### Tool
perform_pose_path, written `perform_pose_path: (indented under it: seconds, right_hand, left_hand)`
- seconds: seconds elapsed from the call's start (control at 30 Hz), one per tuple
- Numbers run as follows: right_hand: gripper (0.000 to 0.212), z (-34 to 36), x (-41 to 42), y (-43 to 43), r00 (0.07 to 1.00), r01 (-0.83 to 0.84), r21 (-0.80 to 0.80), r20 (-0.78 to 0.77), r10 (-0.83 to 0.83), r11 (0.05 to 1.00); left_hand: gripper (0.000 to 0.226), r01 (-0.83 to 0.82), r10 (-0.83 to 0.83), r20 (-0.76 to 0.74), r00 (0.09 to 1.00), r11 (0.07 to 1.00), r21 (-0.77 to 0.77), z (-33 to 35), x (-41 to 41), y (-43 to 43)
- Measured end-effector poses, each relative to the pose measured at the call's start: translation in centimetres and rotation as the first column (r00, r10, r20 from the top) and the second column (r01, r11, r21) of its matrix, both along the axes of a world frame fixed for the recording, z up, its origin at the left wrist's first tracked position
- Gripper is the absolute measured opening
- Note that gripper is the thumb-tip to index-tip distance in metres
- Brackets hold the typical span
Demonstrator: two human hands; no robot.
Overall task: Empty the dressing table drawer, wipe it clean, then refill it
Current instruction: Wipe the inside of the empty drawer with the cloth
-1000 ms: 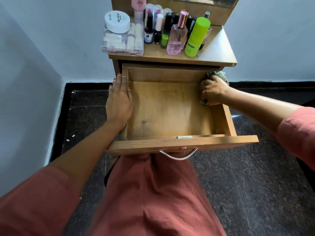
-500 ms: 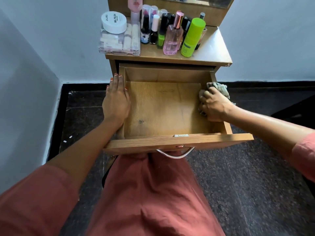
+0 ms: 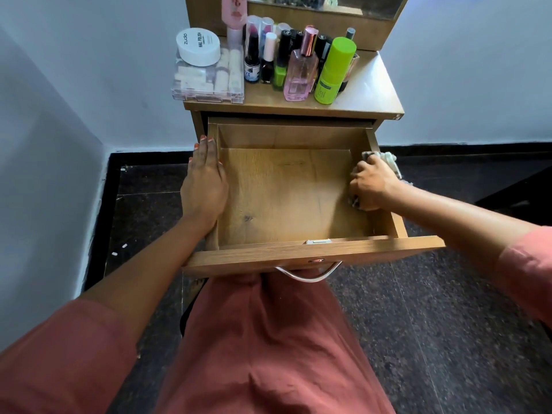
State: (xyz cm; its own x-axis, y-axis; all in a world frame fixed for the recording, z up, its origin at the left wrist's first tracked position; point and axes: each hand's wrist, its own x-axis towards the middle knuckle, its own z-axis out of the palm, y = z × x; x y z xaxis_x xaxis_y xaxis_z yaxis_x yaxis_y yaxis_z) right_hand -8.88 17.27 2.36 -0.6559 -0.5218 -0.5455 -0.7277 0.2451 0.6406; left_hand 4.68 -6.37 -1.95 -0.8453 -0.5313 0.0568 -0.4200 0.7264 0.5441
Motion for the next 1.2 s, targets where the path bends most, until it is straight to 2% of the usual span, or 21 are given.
perform_pose_path:
  seconds: [0.1,0.27,0.37,0.5,0.63,0.93,1.03,1.1,1.13,1.2]
  right_hand:
    - [0.04,0.0,-2.5,-1.1,0.999,-0.028,-0.031,-0.045,0.027,0.999]
    - [0.033,0.3,-4.9,-1.9,1.0,-0.015,-0.211,-0.03,0.009,0.977]
    - [0.032,0.2,-5.1,-2.1,0.999,-0.003,-0.184,-0.033,-0.003,0.983]
    - [0.037,0.4,-3.9,-1.7,0.997,-0.064,-0.101,-0.058,0.058,0.993]
    - [0.041,0.7,-0.9,-0.1,0.994,-0.107,-0.005,0.015,0.107,0.994]
    - [0.034,-0.4,3.7,2.4,0.99,-0.005,-0.001,0.143,0.005,1.0]
    - [0.034,-0.3,3.8,1.7,0.987,0.084,-0.075,0.147,-0.072,0.994]
    - [0.034,0.0,3.5,0.8,0.959,0.241,-0.195,0.198,-0.202,0.951]
    - [0.033,0.1,3.2,0.3,0.932,0.337,-0.287,0.241,-0.273,0.897]
    - [0.036,0.2,2.6,-0.7,0.86,0.507,-0.493,0.338,-0.382,0.707]
  left_hand:
    - [0.047,-0.003,0.003,-0.001,1.0,1.0,-0.004,-0.2,0.0,-0.2]
    - [0.047,0.002,-0.002,-0.003,1.0,1.0,-0.003,-0.3,-0.1,-0.2]
    - [0.048,-0.002,0.002,0.006,1.0,1.0,-0.006,-0.3,-0.1,-0.3]
    - [0.047,-0.008,0.008,-0.001,1.0,1.0,-0.009,-0.2,-0.1,-0.3]
    - [0.047,-0.011,0.011,-0.011,1.0,1.0,-0.002,-0.1,-0.1,-0.2]
    - [0.047,-0.01,0.01,-0.001,1.0,1.0,0.014,0.1,0.1,0.0]
    - [0.047,-0.014,0.014,-0.005,1.0,1.0,0.005,0.1,0.0,0.0]
    - [0.047,-0.014,0.014,-0.003,1.0,1.0,0.005,0.1,0.0,0.0]
    - [0.047,-0.013,0.013,-0.001,1.0,1.0,0.003,0.1,0.0,0.0]
    - [0.047,-0.014,0.014,0.003,1.0,1.0,-0.002,0.1,0.0,0.0]
